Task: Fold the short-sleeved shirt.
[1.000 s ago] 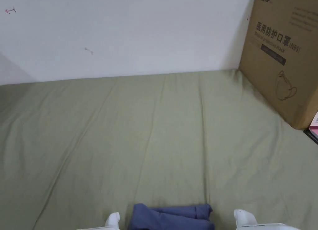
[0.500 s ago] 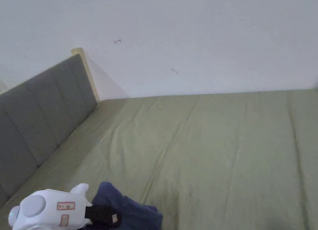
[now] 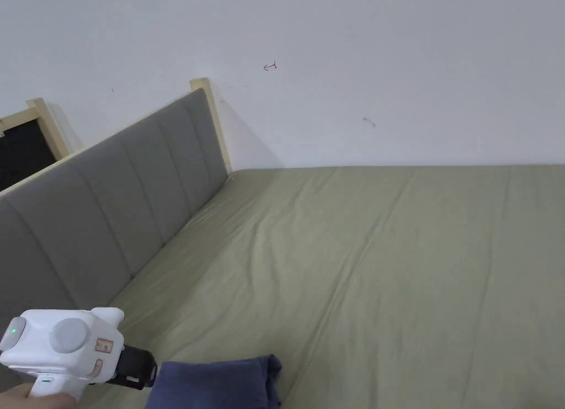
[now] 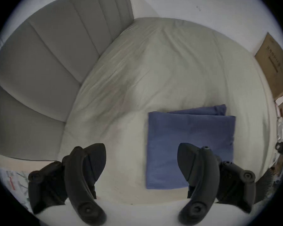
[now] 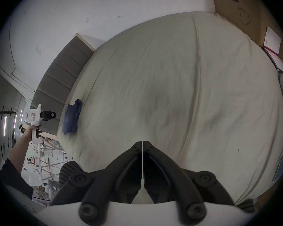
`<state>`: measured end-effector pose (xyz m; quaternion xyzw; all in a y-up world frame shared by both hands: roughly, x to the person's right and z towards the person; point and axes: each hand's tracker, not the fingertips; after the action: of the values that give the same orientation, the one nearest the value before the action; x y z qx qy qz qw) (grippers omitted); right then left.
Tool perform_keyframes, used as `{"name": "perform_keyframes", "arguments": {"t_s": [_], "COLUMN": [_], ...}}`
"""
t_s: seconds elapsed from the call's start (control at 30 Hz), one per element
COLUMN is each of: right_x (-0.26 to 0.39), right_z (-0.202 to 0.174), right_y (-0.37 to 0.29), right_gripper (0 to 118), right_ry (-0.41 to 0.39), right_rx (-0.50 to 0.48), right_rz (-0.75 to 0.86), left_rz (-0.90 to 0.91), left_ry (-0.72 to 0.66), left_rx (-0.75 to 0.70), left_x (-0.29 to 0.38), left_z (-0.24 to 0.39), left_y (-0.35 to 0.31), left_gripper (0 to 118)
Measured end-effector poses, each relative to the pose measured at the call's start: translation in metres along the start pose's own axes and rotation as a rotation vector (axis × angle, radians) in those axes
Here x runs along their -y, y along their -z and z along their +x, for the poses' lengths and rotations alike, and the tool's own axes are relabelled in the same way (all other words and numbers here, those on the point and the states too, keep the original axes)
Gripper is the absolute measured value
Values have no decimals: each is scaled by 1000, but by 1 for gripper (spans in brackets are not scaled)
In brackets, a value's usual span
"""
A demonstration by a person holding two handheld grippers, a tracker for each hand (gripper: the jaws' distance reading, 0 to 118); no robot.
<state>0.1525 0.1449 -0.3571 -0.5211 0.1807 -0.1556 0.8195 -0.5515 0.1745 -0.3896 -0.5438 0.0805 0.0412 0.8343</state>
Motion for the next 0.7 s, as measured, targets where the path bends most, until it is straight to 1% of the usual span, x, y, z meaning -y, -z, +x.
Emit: {"name": "perform_keyframes", "arguments": {"t_s": [0.07,0.13,0.23,0.27,0.3,0.33,0.4,0.43,0.47,0.53,0.6,0.63,0.67,0.7], "right_x": [1,2,5,5,5,5,4,2,1,-4,-9,-12,-14,-18], "right_z": [0,1,2,1,2,2,1,2,2,1,0,-3,-7,-3], "right_y": [-2,-3,-9,-11,-15,-17,-26,-31,-36,-49,-67,-76,-87,-94], "right_gripper": [0,0,0,0,0,0,0,0,0,0,0,0,0,0], "right_ry": [7,17,23,22,19,18,16,16,15,13,-12,-28,-56,-86], "right_rx": [2,0,1,6,11,16,30,38,58,95,130,143,135,125], "right_rz": [3,5,7,9,10,10,10,10,5,6,67,106,181,256], "left_rz": [41,86,88,45,15,-1,-6,-16,-29,13,116,195,278,393], "left_ry": [-13,-18,-32,-12,20,65,175,218,259,260,202,197,194,194], "left_rx": [61,155,321,410,474,510,545,547,558,632,681,666,652,622], "left_x": [4,7,8,9,10,12,21,25,30,38,43,44,46,49], "left_z": [13,36,95,125,158,187,259,289,317,359,386,396,405,411], "left_y": [0,-2,2,3,5,5,-1,-2,-6,-19,-40,-54,-71,-89], "left_gripper": [96,97,97,95,87,63,8,3,2,2,2,2,2,2]}}
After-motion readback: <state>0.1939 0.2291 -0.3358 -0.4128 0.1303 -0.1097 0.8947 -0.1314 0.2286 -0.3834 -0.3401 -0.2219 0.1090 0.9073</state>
